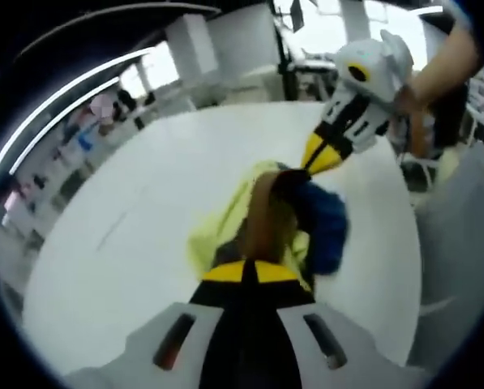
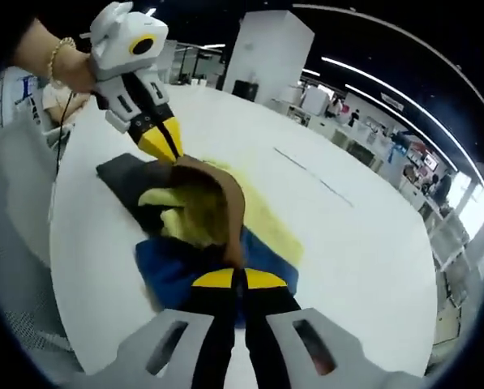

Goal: Fold the garment on the visible template until the final outline fits inside the template.

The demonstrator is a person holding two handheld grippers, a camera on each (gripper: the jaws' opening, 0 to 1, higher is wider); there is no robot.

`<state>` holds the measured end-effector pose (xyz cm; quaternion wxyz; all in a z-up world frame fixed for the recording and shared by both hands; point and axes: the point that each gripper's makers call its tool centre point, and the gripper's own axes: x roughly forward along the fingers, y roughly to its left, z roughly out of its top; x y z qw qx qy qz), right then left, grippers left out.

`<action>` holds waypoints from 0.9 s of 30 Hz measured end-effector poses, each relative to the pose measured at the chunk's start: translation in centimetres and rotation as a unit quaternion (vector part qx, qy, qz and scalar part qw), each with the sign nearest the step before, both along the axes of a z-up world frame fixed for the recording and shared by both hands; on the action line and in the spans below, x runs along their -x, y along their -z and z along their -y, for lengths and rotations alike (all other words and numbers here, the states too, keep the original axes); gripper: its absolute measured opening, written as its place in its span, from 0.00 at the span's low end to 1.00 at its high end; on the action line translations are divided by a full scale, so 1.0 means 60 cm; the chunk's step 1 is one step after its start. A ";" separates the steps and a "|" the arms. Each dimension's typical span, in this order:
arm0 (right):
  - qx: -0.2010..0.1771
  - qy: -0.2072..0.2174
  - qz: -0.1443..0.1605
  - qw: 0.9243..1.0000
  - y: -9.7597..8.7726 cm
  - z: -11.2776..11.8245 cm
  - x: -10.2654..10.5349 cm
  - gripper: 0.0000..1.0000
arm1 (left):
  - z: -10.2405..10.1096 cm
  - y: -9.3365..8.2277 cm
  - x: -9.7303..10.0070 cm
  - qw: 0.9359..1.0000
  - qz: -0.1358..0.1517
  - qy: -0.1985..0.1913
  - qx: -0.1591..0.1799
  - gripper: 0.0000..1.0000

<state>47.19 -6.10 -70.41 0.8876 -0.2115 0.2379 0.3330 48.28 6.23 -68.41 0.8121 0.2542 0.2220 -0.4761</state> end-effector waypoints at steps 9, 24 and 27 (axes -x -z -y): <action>-0.044 0.023 0.042 0.998 -0.095 -0.008 0.002 0.02 | -0.011 -0.065 0.036 0.996 -0.011 -0.053 0.073 0.00; -0.065 0.026 0.128 0.989 -0.234 -0.021 0.011 0.02 | -0.046 -0.202 0.058 0.977 0.005 -0.120 0.174 0.00; -0.066 0.027 0.146 0.987 -0.263 -0.020 0.016 0.02 | -0.054 -0.227 0.062 0.973 0.012 -0.131 0.192 0.00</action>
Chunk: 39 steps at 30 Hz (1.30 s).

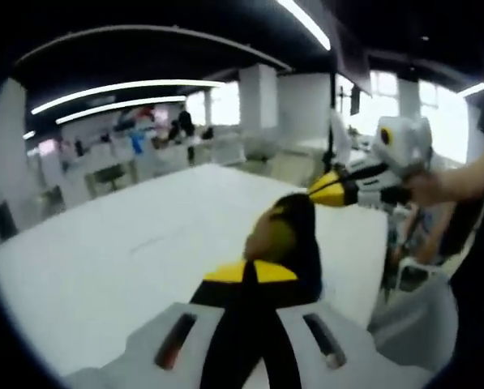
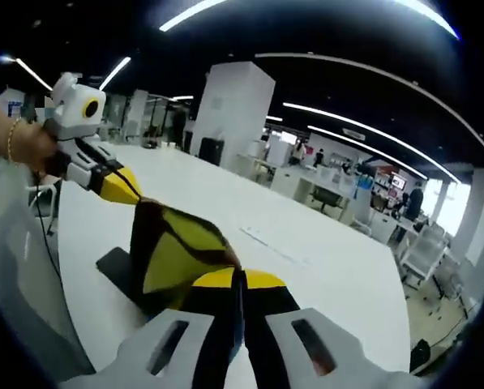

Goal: Fold the garment on the visible template until the final outline fits inside the template.

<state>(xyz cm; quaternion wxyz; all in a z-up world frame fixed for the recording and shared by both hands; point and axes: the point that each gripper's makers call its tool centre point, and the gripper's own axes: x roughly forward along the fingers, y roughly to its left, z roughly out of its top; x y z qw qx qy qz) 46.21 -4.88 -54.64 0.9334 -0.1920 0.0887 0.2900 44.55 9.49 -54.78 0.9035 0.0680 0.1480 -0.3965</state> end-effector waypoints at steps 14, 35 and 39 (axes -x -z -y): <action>-0.009 0.000 0.071 0.997 -0.108 -0.017 0.032 0.01 | -0.022 -0.112 0.030 0.997 0.052 -0.026 0.055 0.00; -0.028 -0.016 0.166 0.986 -0.261 -0.047 0.098 0.01 | -0.058 -0.265 0.091 0.986 0.141 -0.043 0.077 0.00; -0.024 -0.023 0.189 0.982 -0.295 -0.054 0.122 0.01 | -0.065 -0.296 0.111 0.983 0.161 -0.045 0.079 0.00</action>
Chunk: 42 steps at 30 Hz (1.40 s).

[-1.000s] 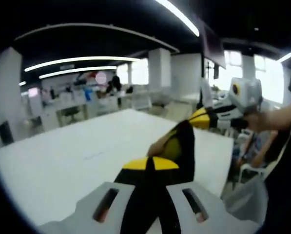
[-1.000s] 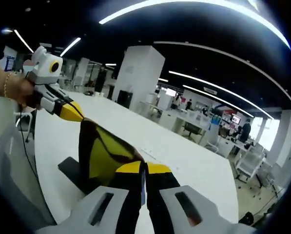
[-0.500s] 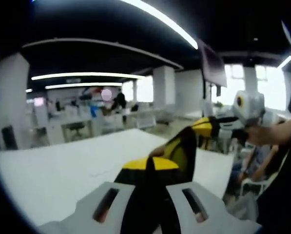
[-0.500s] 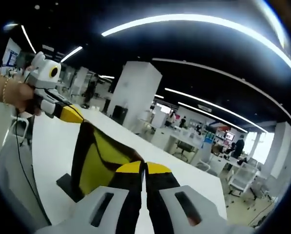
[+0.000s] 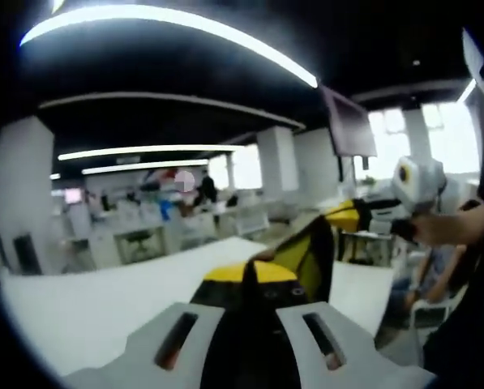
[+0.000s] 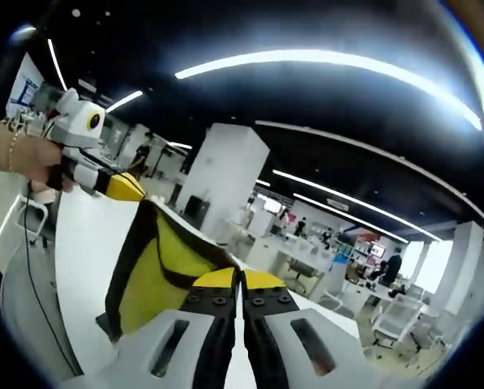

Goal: Fold the garment on the visible template until the final outline fits inside the template.

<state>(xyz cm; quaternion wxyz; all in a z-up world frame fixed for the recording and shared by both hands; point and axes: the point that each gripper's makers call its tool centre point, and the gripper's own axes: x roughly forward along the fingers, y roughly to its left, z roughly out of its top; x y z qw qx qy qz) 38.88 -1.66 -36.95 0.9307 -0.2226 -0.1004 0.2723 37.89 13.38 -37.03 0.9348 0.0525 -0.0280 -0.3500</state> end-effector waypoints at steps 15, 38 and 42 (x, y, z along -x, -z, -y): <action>-0.007 0.004 0.051 0.999 -0.075 -0.006 0.072 0.01 | -0.006 -0.087 0.059 0.998 0.055 0.005 0.026 0.00; -0.028 -0.010 0.019 0.999 -0.075 -0.008 0.110 0.01 | 0.013 -0.065 0.078 0.999 0.036 0.012 0.012 0.00; -0.095 -0.027 -0.084 0.992 0.015 -0.017 0.107 0.01 | 0.018 -0.022 0.056 1.000 0.016 0.011 -0.001 0.00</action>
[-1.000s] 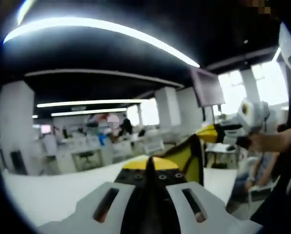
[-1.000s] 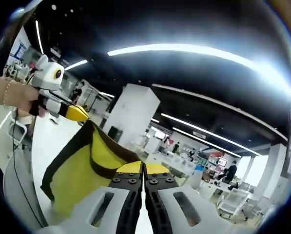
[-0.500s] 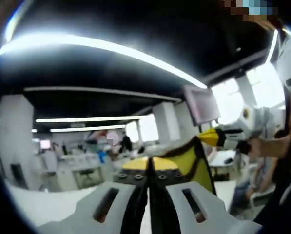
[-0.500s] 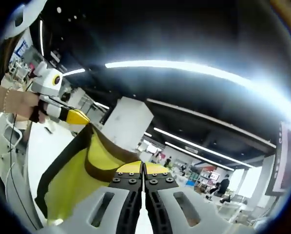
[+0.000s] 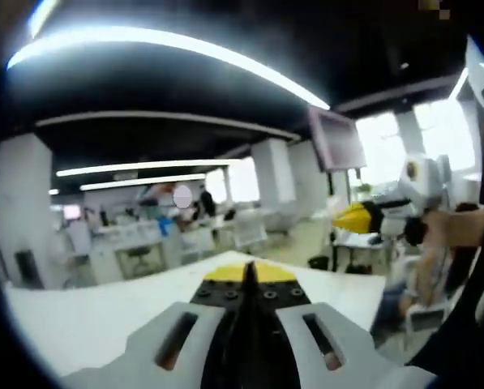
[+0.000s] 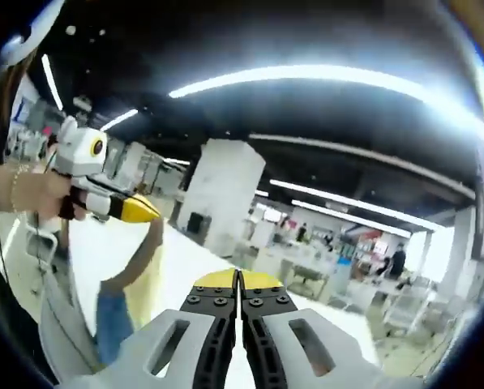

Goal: Fold the garment on the visible template until the final outline fits inside the template.

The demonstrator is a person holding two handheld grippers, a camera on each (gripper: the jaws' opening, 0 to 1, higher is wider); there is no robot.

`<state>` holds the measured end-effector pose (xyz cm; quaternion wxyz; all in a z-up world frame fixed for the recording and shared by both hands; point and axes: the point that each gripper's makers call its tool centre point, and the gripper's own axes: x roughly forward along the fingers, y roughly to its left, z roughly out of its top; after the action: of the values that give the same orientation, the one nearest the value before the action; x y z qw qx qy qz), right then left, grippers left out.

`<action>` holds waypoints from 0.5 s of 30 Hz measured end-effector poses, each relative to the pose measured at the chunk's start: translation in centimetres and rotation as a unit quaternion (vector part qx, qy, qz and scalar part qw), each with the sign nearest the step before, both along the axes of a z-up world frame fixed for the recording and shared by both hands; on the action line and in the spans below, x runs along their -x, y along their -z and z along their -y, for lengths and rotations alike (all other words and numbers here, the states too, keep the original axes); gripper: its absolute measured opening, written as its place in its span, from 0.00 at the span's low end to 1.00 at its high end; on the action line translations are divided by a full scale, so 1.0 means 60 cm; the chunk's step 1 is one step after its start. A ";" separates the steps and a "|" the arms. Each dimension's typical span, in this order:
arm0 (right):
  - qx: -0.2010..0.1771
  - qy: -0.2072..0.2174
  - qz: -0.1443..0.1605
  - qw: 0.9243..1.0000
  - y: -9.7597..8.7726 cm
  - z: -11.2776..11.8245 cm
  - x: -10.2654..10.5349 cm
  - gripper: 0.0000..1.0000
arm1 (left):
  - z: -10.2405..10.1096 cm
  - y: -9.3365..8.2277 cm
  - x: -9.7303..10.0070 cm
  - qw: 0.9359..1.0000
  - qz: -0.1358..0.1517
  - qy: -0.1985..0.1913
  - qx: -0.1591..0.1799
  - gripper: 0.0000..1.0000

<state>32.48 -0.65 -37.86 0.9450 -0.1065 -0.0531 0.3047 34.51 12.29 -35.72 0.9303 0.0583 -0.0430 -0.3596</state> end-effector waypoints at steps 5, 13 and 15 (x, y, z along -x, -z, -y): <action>-0.008 -0.032 -0.057 0.998 0.056 -0.027 0.012 0.01 | -0.009 0.000 -0.015 1.000 -0.003 -0.008 -0.005 0.00; -0.051 -0.125 -0.125 0.983 0.103 -0.148 0.057 0.32 | -0.002 -0.019 -0.030 1.000 0.004 -0.013 -0.007 0.00; -0.048 -0.137 -0.137 0.980 0.122 -0.176 0.062 0.39 | 0.003 -0.023 -0.032 1.000 0.006 -0.011 -0.008 0.00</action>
<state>28.77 9.94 -45.19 0.8967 -0.0101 0.0479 0.4400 36.40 12.11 -34.31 0.9333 0.0685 -0.0450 -0.3497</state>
